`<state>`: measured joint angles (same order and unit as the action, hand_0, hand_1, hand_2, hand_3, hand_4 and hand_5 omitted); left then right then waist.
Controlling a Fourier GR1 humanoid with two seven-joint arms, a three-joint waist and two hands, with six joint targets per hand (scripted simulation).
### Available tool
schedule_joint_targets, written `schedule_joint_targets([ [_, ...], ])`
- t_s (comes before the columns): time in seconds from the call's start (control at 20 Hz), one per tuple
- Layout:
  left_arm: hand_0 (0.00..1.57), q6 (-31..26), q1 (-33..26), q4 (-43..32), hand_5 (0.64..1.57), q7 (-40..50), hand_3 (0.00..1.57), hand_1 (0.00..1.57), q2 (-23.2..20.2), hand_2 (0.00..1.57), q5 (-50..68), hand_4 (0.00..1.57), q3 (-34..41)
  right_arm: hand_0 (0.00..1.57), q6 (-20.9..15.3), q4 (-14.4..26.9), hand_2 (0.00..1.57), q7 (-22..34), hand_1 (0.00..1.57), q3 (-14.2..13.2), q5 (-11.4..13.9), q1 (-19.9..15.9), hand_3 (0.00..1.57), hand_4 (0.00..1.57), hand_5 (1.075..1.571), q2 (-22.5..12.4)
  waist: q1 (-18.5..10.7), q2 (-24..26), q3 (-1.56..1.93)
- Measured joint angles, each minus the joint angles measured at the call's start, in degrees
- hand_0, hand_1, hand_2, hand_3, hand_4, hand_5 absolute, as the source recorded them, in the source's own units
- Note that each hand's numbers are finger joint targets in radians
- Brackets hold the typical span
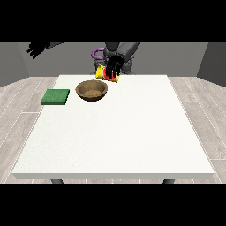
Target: Pick the cup and pour the ball into the bowl, then pick the bowl and place it on the pad
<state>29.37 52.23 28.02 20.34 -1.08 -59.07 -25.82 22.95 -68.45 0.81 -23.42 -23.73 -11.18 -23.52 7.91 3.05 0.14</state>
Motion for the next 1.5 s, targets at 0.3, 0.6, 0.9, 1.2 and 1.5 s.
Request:
schedule_joint_targets([
  [0.3, 1.22, -7.67, 6.13, -1.49, 1.571, 10.54, 1.57, 1.22, 0.82, 1.57, -9.70, 1.06, -8.03, 0.00, -1.02, 2.32, 0.00, -1.07, 0.00, 1.16, 1.52, -2.28, 0.29, 0.69, 1.552, 1.09, 0.36, 0.17, -0.03],
  [0.6, 0.33, -18.73, 7.18, 2.91, 1.569, 14.93, 1.57, 0.33, 1.02, 1.28, -13.87, 1.09, -15.14, 0.00, -1.78, 4.76, 0.00, -2.41, 0.00, 2.40, 3.02, -4.47, 0.33, 0.69, 1.549, 2.16, 1.35, 0.07, -0.06],
  [0.9, 0.00, -26.27, 5.08, 8.47, 1.571, 14.55, 1.54, 0.00, 1.07, 1.10, -15.41, 1.11, -17.77, 0.00, -2.85, 5.06, 0.00, -2.86, 0.00, 3.39, 3.98, -4.05, 0.14, 0.73, 1.546, 3.38, 0.84, 1.30, -0.12],
  [1.2, 1.04, -19.74, 1.57, 14.65, 1.562, 11.67, 1.15, 1.04, -1.94, 1.51, -9.35, 1.32, -9.60, 0.00, -4.98, 4.36, 0.00, -1.71, 0.00, 2.54, 4.15, -1.95, 0.18, 0.74, 1.553, 3.25, -2.91, 3.84, -0.24],
  [1.5, 0.00, -12.58, -2.29, 23.84, 1.561, 3.05, 0.00, 0.00, -5.38, 0.00, 9.32, 1.16, 6.97, 0.00, -8.06, 3.95, 0.00, -1.46, 0.00, 1.88, 4.97, -0.98, 0.00, 0.79, 1.556, 3.76, -8.37, 4.44, -0.69],
])
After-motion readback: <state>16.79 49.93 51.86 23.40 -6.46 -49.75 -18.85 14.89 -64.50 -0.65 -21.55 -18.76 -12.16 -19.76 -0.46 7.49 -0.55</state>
